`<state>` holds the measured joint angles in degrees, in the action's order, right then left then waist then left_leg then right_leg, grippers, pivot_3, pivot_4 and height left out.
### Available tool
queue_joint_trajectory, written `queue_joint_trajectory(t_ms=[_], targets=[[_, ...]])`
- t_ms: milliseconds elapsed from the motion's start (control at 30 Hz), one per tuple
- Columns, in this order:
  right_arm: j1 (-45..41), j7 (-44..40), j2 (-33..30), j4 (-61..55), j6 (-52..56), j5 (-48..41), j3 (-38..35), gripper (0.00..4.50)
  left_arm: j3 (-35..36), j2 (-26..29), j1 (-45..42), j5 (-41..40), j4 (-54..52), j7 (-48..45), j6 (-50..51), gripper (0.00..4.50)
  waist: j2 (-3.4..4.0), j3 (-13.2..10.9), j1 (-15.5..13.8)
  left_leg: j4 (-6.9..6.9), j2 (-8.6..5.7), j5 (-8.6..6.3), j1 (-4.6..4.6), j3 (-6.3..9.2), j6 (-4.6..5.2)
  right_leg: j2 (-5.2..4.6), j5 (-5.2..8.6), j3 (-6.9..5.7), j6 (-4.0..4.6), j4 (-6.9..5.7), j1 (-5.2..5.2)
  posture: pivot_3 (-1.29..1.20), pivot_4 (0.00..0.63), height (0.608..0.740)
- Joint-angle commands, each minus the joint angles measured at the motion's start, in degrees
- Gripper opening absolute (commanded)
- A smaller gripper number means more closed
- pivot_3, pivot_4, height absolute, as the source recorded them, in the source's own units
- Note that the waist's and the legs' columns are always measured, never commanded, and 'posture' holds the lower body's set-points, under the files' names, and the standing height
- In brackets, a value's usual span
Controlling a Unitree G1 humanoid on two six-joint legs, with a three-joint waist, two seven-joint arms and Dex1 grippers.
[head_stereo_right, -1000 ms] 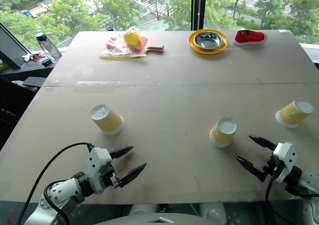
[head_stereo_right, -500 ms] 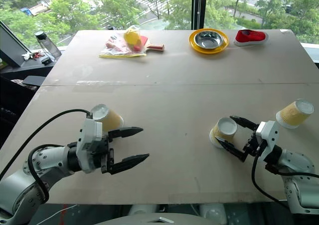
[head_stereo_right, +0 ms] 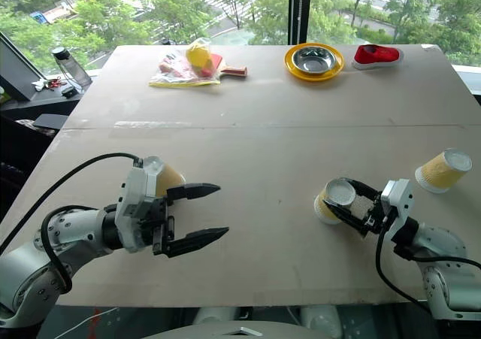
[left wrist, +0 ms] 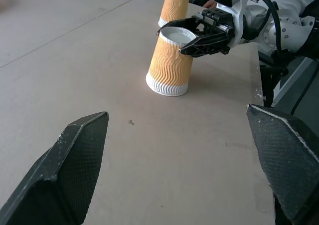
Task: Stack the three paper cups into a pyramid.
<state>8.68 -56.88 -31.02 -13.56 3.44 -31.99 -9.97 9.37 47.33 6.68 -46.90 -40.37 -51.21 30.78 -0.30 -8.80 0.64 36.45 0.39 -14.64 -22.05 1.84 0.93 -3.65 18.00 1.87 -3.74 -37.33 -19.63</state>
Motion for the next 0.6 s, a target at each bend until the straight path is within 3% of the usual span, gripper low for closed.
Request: queue_joint_trajectory(t_ms=[33, 233, 400, 600], targets=[[-0.8, 0.0, 0.2, -0.2, -1.6, -0.1, -1.0, 2.18, -0.2, 0.6, -1.0, 0.5, -2.1, -0.3, -0.4, 4.50, 0.00, 0.0, 0.0, 0.00, 0.00, 0.00, 0.00, 0.00, 0.00, 0.00, 0.00, 0.00, 0.00, -0.01, 0.00, 0.00, 0.150, 0.740], [-8.6, 2.4, 1.9, 2.0, -0.1, 1.9, 2.3, 2.18, 0.9, -1.0, -1.6, -0.2, -1.9, 1.8, -0.6, 4.50, -0.05, -0.1, 0.3, 0.00, 0.00, 0.00, 0.04, -0.02, 0.00, 0.03, 0.00, 0.04, 0.00, -0.08, -0.03, 0.00, 0.150, 0.740], [-23.6, 12.5, 7.9, 7.7, 8.0, 7.9, 9.3, 2.18, 3.1, -3.8, -2.3, -0.9, -2.7, 11.7, 2.9, 4.50, -0.15, -0.2, 0.4, 0.05, 0.07, 0.01, 0.14, -0.05, -0.02, 0.15, 0.01, 0.20, -0.01, -0.38, -0.09, 0.00, 0.150, 0.740], [-37.7, 15.2, 14.9, 20.1, 5.5, 15.1, 15.6, 2.18, 1.3, -8.2, -2.8, 3.2, -4.7, 23.7, 5.2, 4.50, -0.18, -0.2, 0.2, 0.07, 0.04, 0.06, -0.12, -0.01, -0.11, 0.18, 0.03, 0.16, -0.05, -0.44, -0.42, 0.00, 0.150, 0.740]])
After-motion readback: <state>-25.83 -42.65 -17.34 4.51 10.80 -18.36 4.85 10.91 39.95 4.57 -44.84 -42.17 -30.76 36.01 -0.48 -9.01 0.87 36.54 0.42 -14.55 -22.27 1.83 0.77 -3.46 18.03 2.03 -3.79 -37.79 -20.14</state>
